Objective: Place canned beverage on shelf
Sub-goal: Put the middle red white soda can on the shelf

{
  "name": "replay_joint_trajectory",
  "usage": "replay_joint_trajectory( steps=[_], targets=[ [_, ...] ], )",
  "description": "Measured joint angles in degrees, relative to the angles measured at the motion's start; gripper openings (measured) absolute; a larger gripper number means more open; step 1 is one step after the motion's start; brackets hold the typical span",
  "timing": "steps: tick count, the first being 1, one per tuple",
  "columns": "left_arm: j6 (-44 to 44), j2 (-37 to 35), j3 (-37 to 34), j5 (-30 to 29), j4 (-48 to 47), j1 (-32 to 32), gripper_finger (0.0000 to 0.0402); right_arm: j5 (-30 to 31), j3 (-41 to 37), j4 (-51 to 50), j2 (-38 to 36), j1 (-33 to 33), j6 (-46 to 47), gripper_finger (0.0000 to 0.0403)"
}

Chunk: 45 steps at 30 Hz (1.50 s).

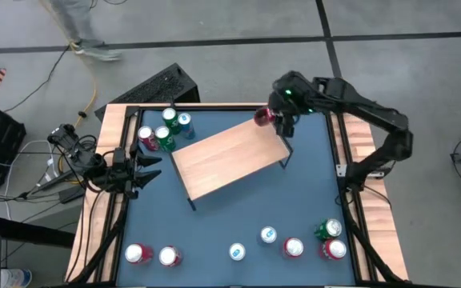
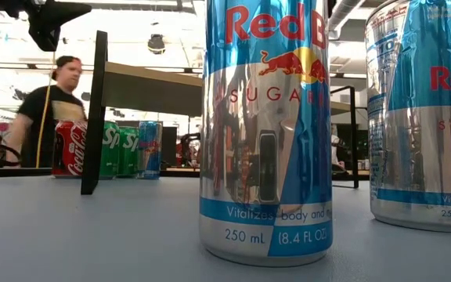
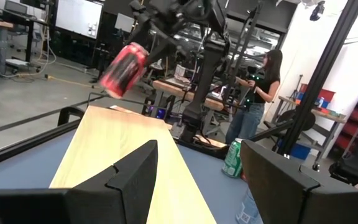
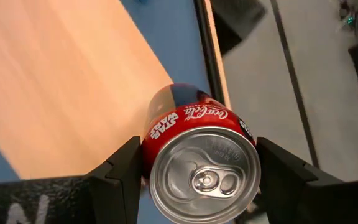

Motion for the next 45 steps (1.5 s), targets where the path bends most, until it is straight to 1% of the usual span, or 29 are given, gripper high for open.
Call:
replay_joint_trajectory(
  steps=[4, 11, 13, 15, 18, 20, 25, 35, 39, 45],
  targets=[
    [-0.51, 0.02, 0.00, -0.26, -0.01, 0.00, 0.0216, -0.30, 7.88, -7.05, 6.32, -0.36, -2.93, 0.0230],
    [-1.38, 0.00, 0.00, -0.82, -0.02, 0.00, 0.0216, -2.15, 28.40, -19.66, 17.13, -0.62, -6.59, 0.0230],
    [-1.38, 0.00, 0.00, -0.82, -0.02, 0.00, 0.0216, -3.27, 32.88, -21.31, 19.67, -0.62, -6.56, 0.0230],
    [-1.42, 0.00, 0.00, -0.83, -0.02, 0.00, 0.0216, -5.21, 31.58, -18.80, 19.38, -1.02, -6.56, 0.0230],
    [-1.53, 0.00, 0.00, -0.82, -0.01, 0.00, 0.0216, -7.25, 30.89, -20.42, 20.19, -1.53, -6.17, 0.0230],
    [-1.84, 0.00, 0.00, -0.81, -0.02, 0.00, 0.0216, -7.19, 30.88, -21.88, 21.18, -2.05, -5.32, 0.0230],
    [-1.95, 0.00, 0.00, -0.79, -0.02, 0.00, 0.0216, -6.30, 30.86, -21.20, 23.68, -2.63, -5.41, 0.0230],
    [-1.93, 0.00, -0.02, -0.81, -0.26, 0.00, 0.0216, -7.49, 30.85, -21.28, 23.82, -3.37, -4.01, 0.0230],
    [-1.94, 0.00, 0.00, -0.81, -0.40, 0.00, 0.0216, -9.08, 30.84, -21.28, 23.82, -3.89, -3.50, 0.0231],
    [-1.92, 0.00, -0.01, -0.81, -0.53, 0.00, 0.0216, -9.03, 30.49, -21.22, 24.88, -3.98, -3.10, 0.0231]
  ],
)
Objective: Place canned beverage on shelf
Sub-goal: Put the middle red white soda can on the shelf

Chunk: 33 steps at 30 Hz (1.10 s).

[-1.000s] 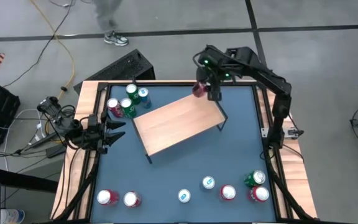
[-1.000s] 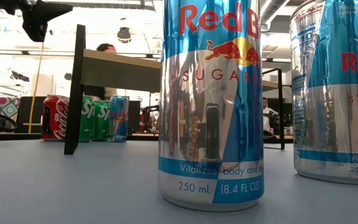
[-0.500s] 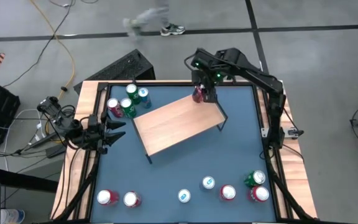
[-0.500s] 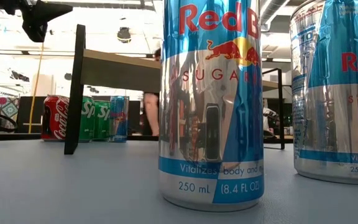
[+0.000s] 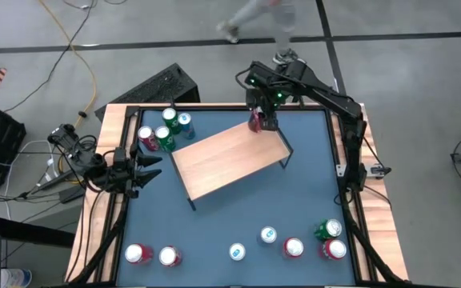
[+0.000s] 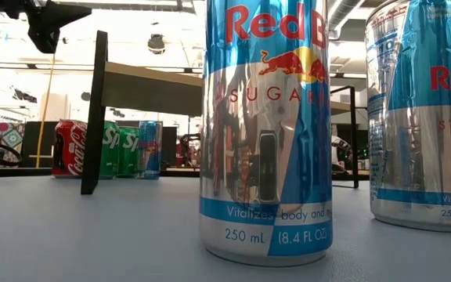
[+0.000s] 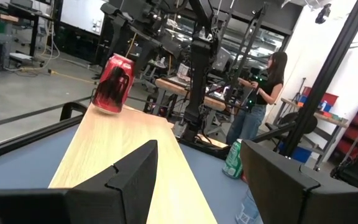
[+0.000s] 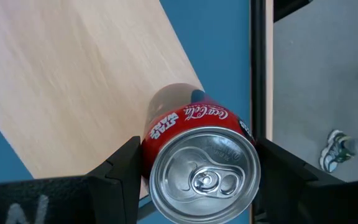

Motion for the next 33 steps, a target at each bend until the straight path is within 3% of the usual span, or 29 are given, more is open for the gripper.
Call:
replay_joint_trajectory(
  steps=[12, 26, 33],
  targets=[
    [0.00, 0.01, -0.01, 0.00, -0.08, 0.02, 0.0216, -0.08, 0.28, 0.29, 1.40, 0.00, 0.36, 0.0235],
    [0.00, 0.01, -0.01, 0.00, -0.06, 0.01, 0.0216, 0.66, 0.11, -0.11, 1.29, 0.53, 4.52, 0.0289],
    [0.18, 0.00, -0.01, 0.01, -0.10, 0.00, 0.0216, 0.65, 0.07, -0.26, 1.29, 0.66, 4.62, 0.0296]
  ],
)
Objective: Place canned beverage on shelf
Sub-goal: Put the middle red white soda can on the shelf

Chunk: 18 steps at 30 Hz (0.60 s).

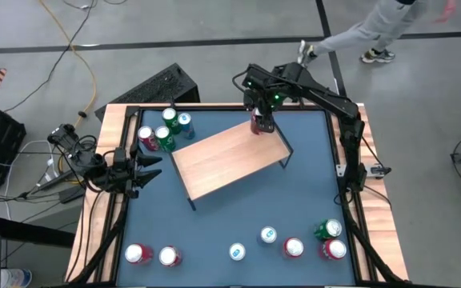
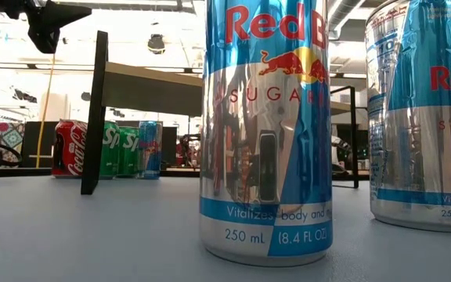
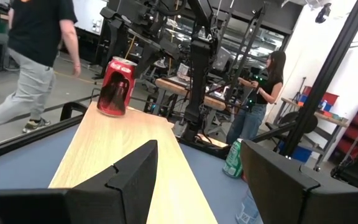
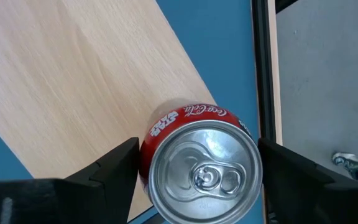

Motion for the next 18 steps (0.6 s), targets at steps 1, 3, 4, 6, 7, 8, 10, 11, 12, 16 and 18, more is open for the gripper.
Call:
replay_joint_trajectory(
  steps=[1, 3, 4, 6, 7, 8, 10, 11, 12, 16, 18],
  targets=[
    [0.15, 0.00, 0.00, 0.00, 0.00, 0.02, 0.0216, 0.01, 0.00, 0.00, 0.00, 0.00, -0.28, 0.0297],
    [0.44, 0.00, 0.01, 0.01, -0.02, 0.00, 0.0216, 0.05, 0.00, 0.02, 0.00, 0.00, -1.07, 0.0297],
    [0.45, 0.00, 0.00, 0.01, -0.02, 0.02, 0.0216, 0.11, 0.00, 0.02, 0.00, 0.00, -1.42, 0.0297],
    [0.51, 0.00, 0.02, 0.01, -0.02, 0.00, 0.0216, 0.21, 0.00, 0.04, 0.00, 0.00, -2.29, 0.0297],
    [0.68, 0.02, 0.00, 0.02, -0.02, 0.00, 0.0216, 0.23, 0.00, 0.07, 0.00, 0.00, -2.81, 0.0297],
    [0.86, 0.02, 0.00, 0.18, -0.02, 0.02, 0.0216, 0.23, 0.00, 0.09, 0.00, 0.00, -3.60, 0.0297],
    [1.43, 0.00, 0.00, 1.38, 0.00, 0.02, 0.0216, 0.29, 0.00, 0.18, 0.00, 0.25, -4.79, 0.0297],
    [1.70, 0.02, 0.00, 1.84, 0.04, 0.00, 0.0216, 0.37, 0.00, 0.22, 0.00, 0.34, -4.93, 0.0297],
    [1.92, 0.02, 0.00, 1.95, 0.07, 0.00, 0.0216, 0.46, 0.00, 0.21, 0.00, 0.37, -4.96, 0.0297],
    [1.98, 0.02, 0.00, 1.54, 0.11, 0.02, 0.0216, 0.56, 0.00, 0.20, 0.00, 0.59, -5.00, 0.0297],
    [1.98, 0.00, 0.00, 1.00, 0.13, 0.00, 0.0216, 0.58, 0.00, 0.24, 0.00, 0.65, -5.30, 0.0297]
  ],
)
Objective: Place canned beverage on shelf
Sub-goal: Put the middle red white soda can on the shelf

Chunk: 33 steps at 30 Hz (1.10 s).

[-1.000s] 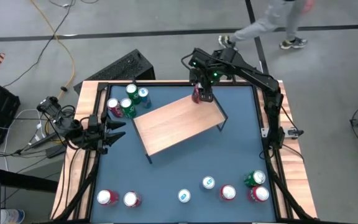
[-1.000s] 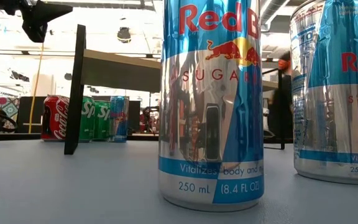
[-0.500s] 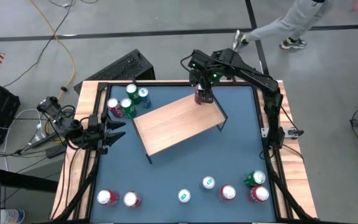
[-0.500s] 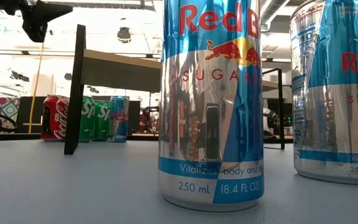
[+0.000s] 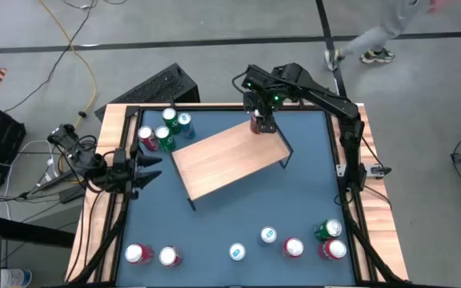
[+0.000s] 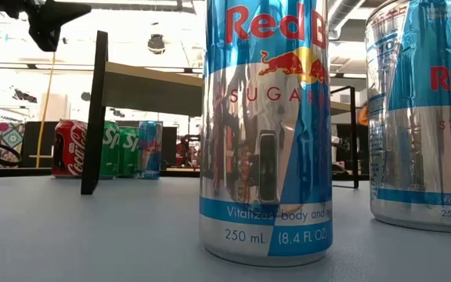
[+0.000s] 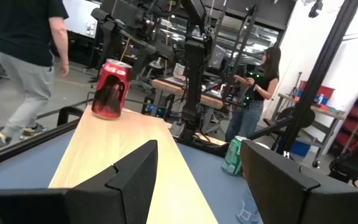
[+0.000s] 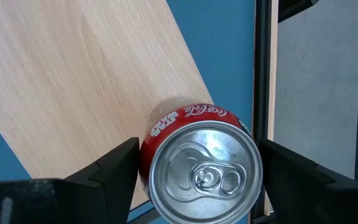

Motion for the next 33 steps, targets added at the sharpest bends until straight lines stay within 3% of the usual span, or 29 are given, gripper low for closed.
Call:
replay_joint_trajectory(
  steps=[16, 33],
  targets=[
    [1.41, 0.01, 0.00, -5.98, 0.50, 0.02, 0.0216, -0.17, 2.14, -0.04, -0.09, 0.22, 0.20, 0.0298],
    [2.94, 0.00, 0.00, -4.75, 0.24, 0.01, 0.0225, -0.20, 0.83, -0.06, -0.07, 1.54, 2.83, 0.0300]
  ],
)
